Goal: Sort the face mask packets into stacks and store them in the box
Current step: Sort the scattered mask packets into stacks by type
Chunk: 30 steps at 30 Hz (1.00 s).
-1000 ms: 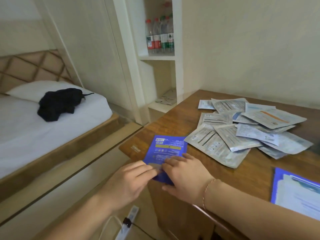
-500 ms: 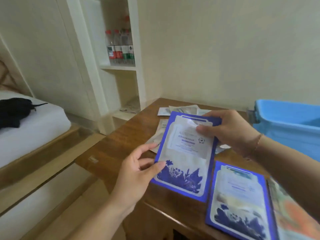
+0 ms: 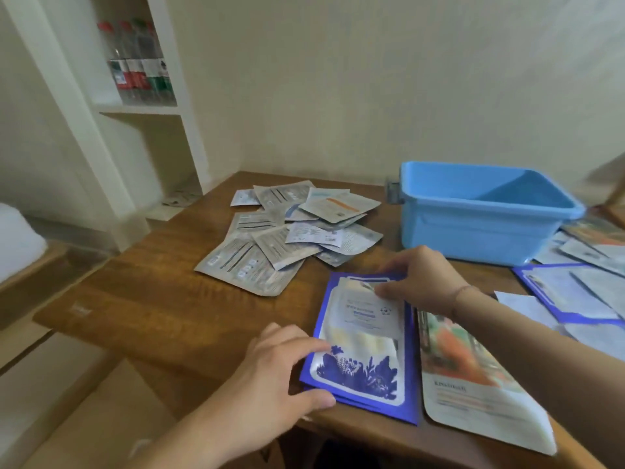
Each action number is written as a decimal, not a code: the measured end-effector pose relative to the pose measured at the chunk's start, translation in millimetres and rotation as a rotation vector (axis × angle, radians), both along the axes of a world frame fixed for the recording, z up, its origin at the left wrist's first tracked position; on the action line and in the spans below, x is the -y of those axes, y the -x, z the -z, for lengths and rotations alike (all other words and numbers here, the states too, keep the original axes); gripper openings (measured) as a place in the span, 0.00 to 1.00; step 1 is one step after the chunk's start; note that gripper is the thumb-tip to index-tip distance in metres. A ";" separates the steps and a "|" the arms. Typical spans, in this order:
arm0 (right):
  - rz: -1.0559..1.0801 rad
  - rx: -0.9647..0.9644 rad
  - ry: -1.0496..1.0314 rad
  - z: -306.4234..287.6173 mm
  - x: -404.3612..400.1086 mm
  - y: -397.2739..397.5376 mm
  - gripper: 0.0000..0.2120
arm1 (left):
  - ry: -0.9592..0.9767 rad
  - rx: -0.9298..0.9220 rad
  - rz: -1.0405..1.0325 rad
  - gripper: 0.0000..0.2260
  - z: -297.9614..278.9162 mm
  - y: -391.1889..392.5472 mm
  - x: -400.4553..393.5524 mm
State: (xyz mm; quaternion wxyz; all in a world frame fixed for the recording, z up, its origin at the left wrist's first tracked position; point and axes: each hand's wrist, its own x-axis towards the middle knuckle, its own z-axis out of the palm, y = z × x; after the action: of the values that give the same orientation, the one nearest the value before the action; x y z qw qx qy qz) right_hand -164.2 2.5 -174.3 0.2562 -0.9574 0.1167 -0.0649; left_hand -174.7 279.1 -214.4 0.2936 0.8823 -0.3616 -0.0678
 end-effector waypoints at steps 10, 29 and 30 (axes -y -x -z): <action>-0.045 -0.062 0.196 18.8 16.4 8.8 0.13 | -0.084 0.098 0.018 0.24 6.4 7.6 -0.7; -0.738 0.199 0.146 -28.7 -171.3 5.3 0.35 | -0.133 0.145 -0.653 0.41 -19.8 72.2 -128.6; -0.767 0.194 0.131 -24.1 -185.5 8.8 0.34 | -0.128 0.129 -0.676 0.41 -16.1 79.3 -137.2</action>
State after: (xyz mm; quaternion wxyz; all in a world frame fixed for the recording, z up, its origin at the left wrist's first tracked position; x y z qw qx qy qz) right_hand -173.0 188.1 -150.2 0.2101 -0.9352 -0.2782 -0.0619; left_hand -254.0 416.3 -198.3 0.2200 0.9713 -0.0618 0.0664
